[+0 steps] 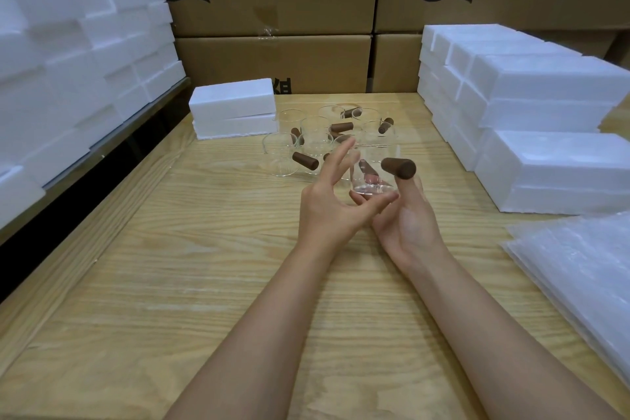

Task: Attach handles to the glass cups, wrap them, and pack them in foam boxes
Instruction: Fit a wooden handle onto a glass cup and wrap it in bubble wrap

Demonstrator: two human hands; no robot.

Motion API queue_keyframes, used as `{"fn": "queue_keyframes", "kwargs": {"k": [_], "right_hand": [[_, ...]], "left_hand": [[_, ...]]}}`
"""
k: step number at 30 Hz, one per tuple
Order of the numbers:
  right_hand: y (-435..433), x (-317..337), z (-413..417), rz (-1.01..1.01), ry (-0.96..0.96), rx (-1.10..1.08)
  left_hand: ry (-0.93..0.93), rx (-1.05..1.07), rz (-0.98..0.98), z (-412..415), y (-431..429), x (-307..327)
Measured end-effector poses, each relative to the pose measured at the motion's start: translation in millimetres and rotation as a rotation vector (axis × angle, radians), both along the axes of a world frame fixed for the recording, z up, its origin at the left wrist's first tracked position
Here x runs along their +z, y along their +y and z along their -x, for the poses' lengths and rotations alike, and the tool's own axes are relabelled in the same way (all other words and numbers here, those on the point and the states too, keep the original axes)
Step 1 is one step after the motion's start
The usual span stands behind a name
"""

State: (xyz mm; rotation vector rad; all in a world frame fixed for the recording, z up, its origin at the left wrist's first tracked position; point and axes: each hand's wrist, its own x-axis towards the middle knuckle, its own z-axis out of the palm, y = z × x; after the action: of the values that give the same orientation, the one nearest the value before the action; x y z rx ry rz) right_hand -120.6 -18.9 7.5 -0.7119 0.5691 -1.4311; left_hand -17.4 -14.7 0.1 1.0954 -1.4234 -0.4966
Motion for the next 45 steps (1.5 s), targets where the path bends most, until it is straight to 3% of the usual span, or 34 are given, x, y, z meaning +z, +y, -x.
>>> {"fn": "queue_keyframes", "kwargs": {"k": [4, 8, 15, 20, 24, 28, 32, 35, 37, 41, 45], "right_hand": [[-3, 1, 2, -0.063, -0.02, -0.006], [-4, -1, 2, -0.099, -0.038, 0.04], [-3, 2, 0, -0.095, 0.055, 0.126], [-3, 3, -2, -0.127, 0.177, 0.014], [-3, 2, 0, -0.074, 0.353, -0.377], [0, 1, 16, 0.176, 0.517, -0.721], [3, -2, 24, 0.618, 1.076, -0.846], [5, -5, 23, 0.754, 1.417, -0.973], [5, -4, 25, 0.788, 1.51, -1.065], [6, 3, 27, 0.674, 1.417, -1.066], [0, 2, 26, 0.393, 1.272, -0.838]], "left_hand": [[-0.01, -0.057, 0.01, -1, 0, -1], [0.106, -0.098, -0.065, 1, 1, 2], [0.168, -0.194, -0.126, 3, 2, 5], [0.179, -0.165, -0.113, 1, 1, 3], [0.173, -0.095, -0.134, 0, -3, 1], [0.241, -0.077, -0.151, -2, -5, 1], [0.245, -0.169, -0.135, -1, -2, 3], [0.304, -0.216, -0.159, -3, -1, 4], [0.301, -0.219, -0.168, -3, -1, 4], [0.221, -0.231, -0.143, 0, 1, 4], [0.137, -0.245, -0.104, -5, 1, 3]]}}
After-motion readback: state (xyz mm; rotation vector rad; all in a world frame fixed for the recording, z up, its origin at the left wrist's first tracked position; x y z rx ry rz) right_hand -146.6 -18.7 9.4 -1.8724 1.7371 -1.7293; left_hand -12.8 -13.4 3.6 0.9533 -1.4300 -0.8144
